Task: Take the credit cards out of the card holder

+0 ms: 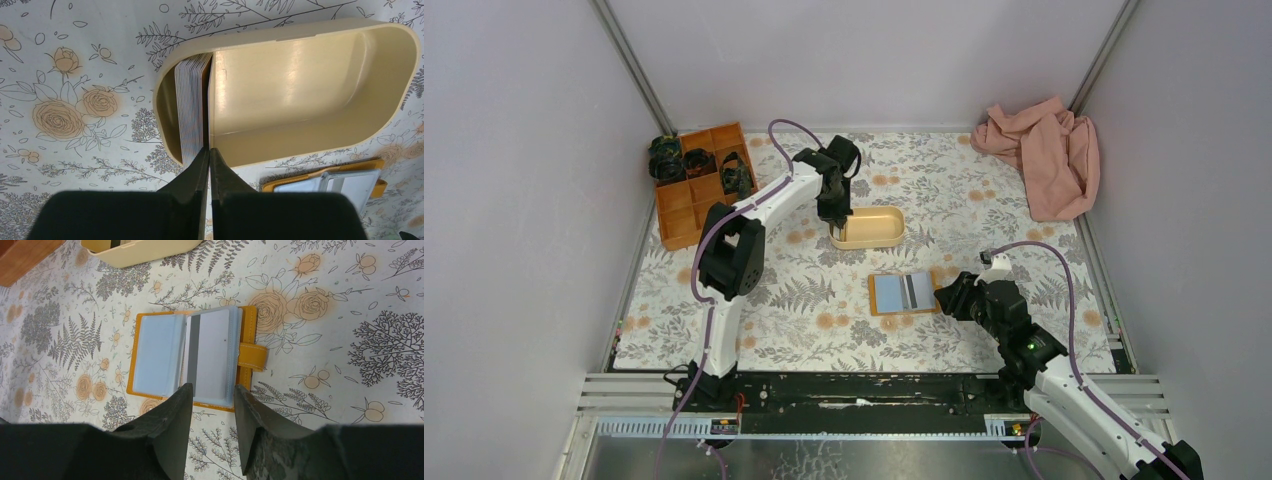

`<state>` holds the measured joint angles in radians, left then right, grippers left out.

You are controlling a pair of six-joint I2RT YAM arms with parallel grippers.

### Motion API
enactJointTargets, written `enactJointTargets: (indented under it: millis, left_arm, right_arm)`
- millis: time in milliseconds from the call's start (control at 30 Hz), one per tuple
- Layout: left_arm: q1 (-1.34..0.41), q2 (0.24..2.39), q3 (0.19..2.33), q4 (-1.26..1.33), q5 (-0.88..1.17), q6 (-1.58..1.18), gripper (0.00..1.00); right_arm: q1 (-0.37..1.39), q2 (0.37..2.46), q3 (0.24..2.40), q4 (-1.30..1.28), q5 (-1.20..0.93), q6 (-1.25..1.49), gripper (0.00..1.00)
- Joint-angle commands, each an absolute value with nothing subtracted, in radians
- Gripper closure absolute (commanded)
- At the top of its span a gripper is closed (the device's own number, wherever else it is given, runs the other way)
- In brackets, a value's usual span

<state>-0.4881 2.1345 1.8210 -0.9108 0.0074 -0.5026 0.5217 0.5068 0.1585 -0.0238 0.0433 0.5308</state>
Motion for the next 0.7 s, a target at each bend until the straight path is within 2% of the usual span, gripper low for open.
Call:
enactJointTargets:
  millis: [0, 300, 667]
  left_arm:
    - [-0.480, 2.129, 1.849, -0.937, -0.002, -0.492, 0.93]
    - [-0.479, 2.106, 1.850, -0.938, -0.022, -0.497, 0.92]
    - [-0.478, 2.082, 1.865, -0.960, -0.067, -0.509, 0.87]
  right_arm:
    - [0.524, 0.508, 0.161, 0.026, 0.053, 0.521, 0.57]
    - [0.523, 0.510, 0.161, 0.026, 0.057, 0.523, 0.57]
    - [0.523, 0.511, 0.161, 0.022, 0.065, 0.522, 0.57]
